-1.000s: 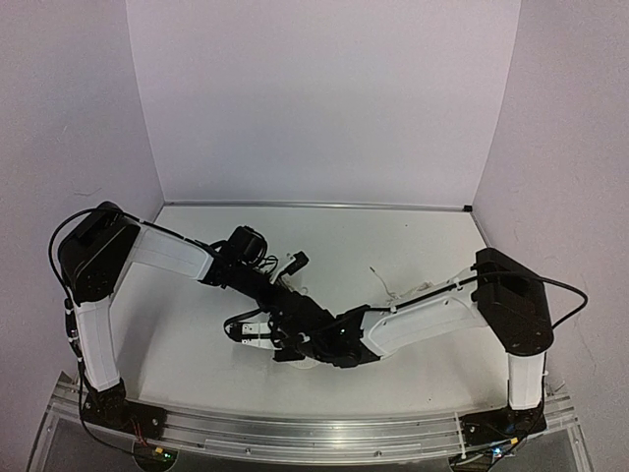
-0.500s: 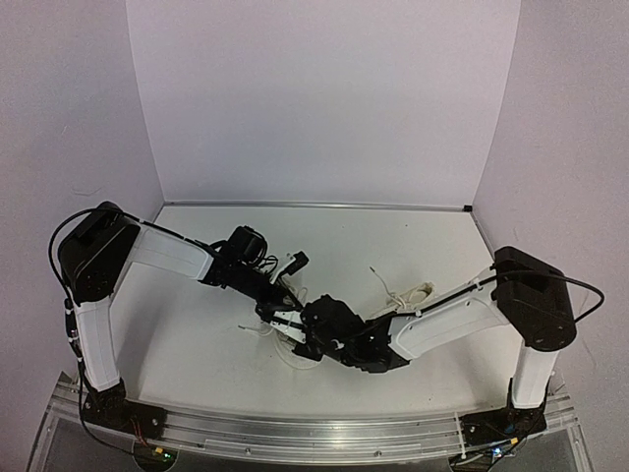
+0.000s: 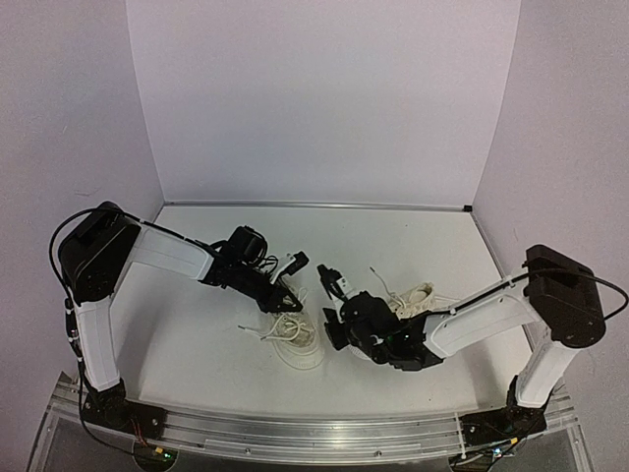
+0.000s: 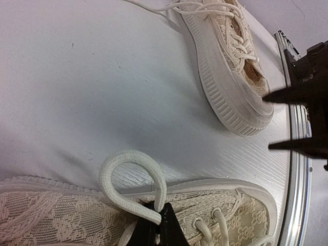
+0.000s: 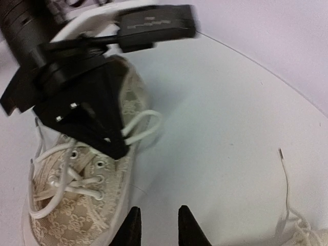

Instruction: Tie the shoes

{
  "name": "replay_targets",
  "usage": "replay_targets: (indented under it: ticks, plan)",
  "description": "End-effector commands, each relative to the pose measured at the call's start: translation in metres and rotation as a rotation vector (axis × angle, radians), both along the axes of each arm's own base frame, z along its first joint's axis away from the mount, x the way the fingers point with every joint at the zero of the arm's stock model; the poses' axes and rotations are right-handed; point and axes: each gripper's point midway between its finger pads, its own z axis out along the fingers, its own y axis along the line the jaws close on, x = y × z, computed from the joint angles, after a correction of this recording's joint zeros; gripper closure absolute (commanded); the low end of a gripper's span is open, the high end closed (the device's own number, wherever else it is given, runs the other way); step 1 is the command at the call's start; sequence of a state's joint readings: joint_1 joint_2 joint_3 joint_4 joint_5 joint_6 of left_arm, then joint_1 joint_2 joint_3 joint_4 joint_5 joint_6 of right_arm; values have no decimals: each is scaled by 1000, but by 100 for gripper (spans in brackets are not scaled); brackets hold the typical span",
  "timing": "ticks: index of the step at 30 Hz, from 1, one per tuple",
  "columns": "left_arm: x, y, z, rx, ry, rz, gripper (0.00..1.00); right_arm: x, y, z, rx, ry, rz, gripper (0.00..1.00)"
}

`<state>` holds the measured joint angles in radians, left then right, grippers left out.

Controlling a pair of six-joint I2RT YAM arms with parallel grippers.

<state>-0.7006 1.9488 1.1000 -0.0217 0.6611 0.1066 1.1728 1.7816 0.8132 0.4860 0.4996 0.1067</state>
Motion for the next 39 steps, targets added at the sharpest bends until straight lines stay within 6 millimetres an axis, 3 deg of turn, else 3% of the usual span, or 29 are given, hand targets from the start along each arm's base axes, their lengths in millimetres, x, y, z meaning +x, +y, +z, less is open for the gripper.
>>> replay_targets:
  ticks: [1, 5, 9, 13, 19, 25, 33, 39]
  plan:
    - [-14, 6, -28, 86, 66, -16, 100, 16, -27, 24, 246, 77, -141, 65]
    - [-14, 6, -29, 87, 67, -17, 100, 0, 1, 31, 202, 136, 45, 59]
    - [-13, 6, -27, 84, 64, -17, 100, -32, 41, 39, 202, 207, 290, 50]
    - [-13, 5, -28, 83, 64, -16, 100, -54, 74, 35, 68, 176, 397, 49]
    - [-14, 6, -28, 84, 68, -16, 100, -57, 109, 18, -209, 57, 426, 52]
    - [-14, 6, -29, 84, 70, -16, 100, -46, 120, -2, -371, -4, 417, 56]
    - [-14, 6, -30, 85, 71, -15, 100, -40, 113, -43, -524, 16, 402, 58]
    - [-14, 6, -30, 87, 73, -14, 100, -36, 103, -50, -577, 15, 373, 72]
